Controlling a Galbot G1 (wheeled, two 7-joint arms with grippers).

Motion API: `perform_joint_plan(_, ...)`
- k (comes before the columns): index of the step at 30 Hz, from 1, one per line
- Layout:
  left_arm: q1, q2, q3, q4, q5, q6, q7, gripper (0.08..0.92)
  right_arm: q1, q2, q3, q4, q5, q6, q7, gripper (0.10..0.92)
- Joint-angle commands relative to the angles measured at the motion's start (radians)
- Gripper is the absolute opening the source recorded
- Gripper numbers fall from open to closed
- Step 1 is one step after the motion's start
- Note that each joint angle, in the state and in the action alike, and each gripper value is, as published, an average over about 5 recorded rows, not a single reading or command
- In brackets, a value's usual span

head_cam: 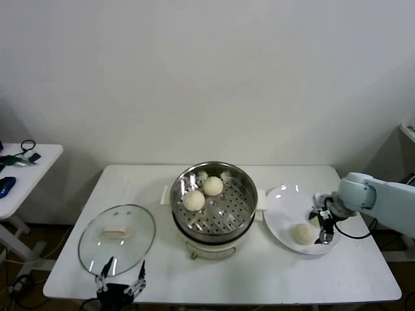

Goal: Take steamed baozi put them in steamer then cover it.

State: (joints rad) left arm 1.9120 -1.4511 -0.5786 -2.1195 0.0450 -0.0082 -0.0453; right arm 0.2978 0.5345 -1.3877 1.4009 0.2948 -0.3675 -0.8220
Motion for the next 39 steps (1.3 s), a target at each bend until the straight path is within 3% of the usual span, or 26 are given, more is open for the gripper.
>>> perform_joint_plan(1,0.002,0.002,0.000,0.003,0.001,0.001,0.000,0.823,-0.164,0.035,0.145,-0.057,-0.030,-0.008,0.020,0.823)
perform_joint_plan(11,0.001,0.002,0.001,0.000,0.006,0.003,0.000,0.823,-0.147,0.044,0.145,-0.050,0.005,-0.025,0.019,0.814)
perform_joint_plan(21,-0.001,-0.003,0.006,-0.003,0.009,0.005,-0.001,0.823,-0.031,0.047,0.070,-0.037,0.021,-0.009,-0.026,0.656)
perform_joint_plan(27,-0.003,-0.004,0.008,-0.001,0.010,0.006,0.000,0.823,0.350,0.120,-0.179,-0.043,0.030,0.158,-0.104,0.620)
perform_joint_plan(34,-0.012,-0.004,0.011,0.005,0.018,0.011,0.002,0.823,0.791,0.315,-0.325,-0.008,0.068,0.501,-0.199,0.619)
perform_joint_plan(39,-0.017,-0.002,0.008,0.015,0.018,0.012,0.002,0.823,0.867,0.406,-0.215,0.185,0.033,0.583,-0.184,0.619)
